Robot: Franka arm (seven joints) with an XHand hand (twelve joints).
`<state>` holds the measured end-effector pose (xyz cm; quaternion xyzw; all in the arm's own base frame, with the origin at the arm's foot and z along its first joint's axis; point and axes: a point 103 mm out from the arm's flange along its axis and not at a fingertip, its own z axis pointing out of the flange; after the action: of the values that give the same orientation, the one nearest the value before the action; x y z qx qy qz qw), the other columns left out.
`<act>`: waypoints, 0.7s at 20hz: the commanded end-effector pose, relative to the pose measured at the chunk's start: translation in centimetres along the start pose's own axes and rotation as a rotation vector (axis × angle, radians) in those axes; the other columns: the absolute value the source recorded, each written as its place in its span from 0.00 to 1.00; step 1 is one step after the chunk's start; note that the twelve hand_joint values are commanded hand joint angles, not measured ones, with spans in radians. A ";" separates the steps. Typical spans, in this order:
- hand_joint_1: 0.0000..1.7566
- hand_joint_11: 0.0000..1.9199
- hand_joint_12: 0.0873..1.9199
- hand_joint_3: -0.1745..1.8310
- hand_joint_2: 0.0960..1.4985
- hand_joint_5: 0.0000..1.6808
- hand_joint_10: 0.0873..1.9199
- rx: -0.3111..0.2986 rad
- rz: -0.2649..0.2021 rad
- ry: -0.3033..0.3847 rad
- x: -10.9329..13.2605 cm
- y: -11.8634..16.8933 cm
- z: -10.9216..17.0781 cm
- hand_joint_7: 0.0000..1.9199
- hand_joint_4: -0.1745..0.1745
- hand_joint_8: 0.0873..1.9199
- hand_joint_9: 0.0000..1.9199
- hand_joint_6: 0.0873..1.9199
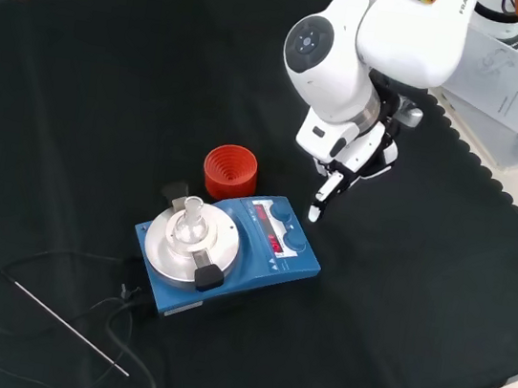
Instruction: Turn on the heater.
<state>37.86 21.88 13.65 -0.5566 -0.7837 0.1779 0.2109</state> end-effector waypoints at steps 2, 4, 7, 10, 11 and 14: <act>0.84 0.68 0.65 0.94 0.11 0.01 0.67 0.001 0.003 0.006 -0.5 1.0 -0.4 0.66 0.39 0.79 0.80 0.21; 0.84 0.68 0.65 0.94 0.11 0.00 0.67 0.003 0.001 0.003 -0.8 1.6 -0.6 0.66 0.39 0.79 0.80 0.21; 0.84 0.68 0.65 0.94 0.11 0.00 0.67 0.003 0.000 0.002 -1.1 1.9 -0.6 0.66 0.40 0.79 0.80 0.21; 0.84 0.68 0.66 0.94 0.11 0.00 0.67 0.022 0.000 -0.007 -1.3 2.1 -0.6 0.66 0.40 0.79 0.80 0.21; 0.84 0.68 0.66 0.94 0.10 0.00 0.67 0.031 0.001 -0.010 -1.5 2.3 -0.6 0.66 0.40 0.79 0.80 0.21; 0.88 0.69 0.66 0.79 0.22 0.01 0.67 0.062 0.005 -0.014 -1.8 2.4 -0.5 0.76 0.39 0.76 0.80 0.20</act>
<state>40.33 21.52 12.89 -0.5540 -0.7819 0.1877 0.2156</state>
